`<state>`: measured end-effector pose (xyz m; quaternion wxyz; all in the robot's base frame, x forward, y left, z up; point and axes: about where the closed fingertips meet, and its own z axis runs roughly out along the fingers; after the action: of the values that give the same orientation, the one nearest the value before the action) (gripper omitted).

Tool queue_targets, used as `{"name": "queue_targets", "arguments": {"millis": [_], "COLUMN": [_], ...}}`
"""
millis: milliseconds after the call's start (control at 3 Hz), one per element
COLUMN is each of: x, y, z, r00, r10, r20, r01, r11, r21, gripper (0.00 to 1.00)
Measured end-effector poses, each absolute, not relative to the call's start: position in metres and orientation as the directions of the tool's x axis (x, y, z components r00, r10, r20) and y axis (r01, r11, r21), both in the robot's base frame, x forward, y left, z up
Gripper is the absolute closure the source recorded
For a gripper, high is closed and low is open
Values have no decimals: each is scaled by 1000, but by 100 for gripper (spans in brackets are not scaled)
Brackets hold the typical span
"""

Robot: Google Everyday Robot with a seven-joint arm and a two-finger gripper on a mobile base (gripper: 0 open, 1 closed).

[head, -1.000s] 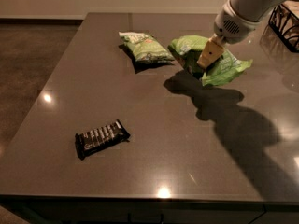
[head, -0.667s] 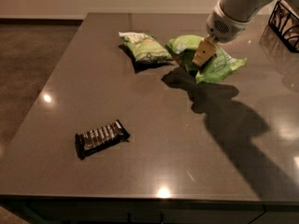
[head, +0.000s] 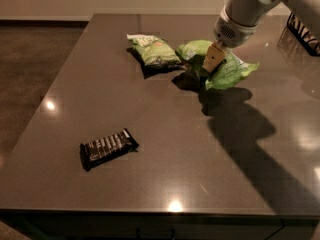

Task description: Move green rice chip bag near green jalapeno chip bag

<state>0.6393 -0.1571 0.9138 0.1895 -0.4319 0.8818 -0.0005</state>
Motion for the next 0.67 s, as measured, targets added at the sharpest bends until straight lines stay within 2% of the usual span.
{"name": "queue_targets", "arguments": {"millis": [333, 667], "x": [640, 640], "y": [-156, -155], "z": [912, 911], "r00": [-554, -554], "r10": [-763, -764], "r20": [-333, -331], "r01": [-763, -764], "r11": [626, 625], "r21": [-163, -162], "gripper": [13, 0]}}
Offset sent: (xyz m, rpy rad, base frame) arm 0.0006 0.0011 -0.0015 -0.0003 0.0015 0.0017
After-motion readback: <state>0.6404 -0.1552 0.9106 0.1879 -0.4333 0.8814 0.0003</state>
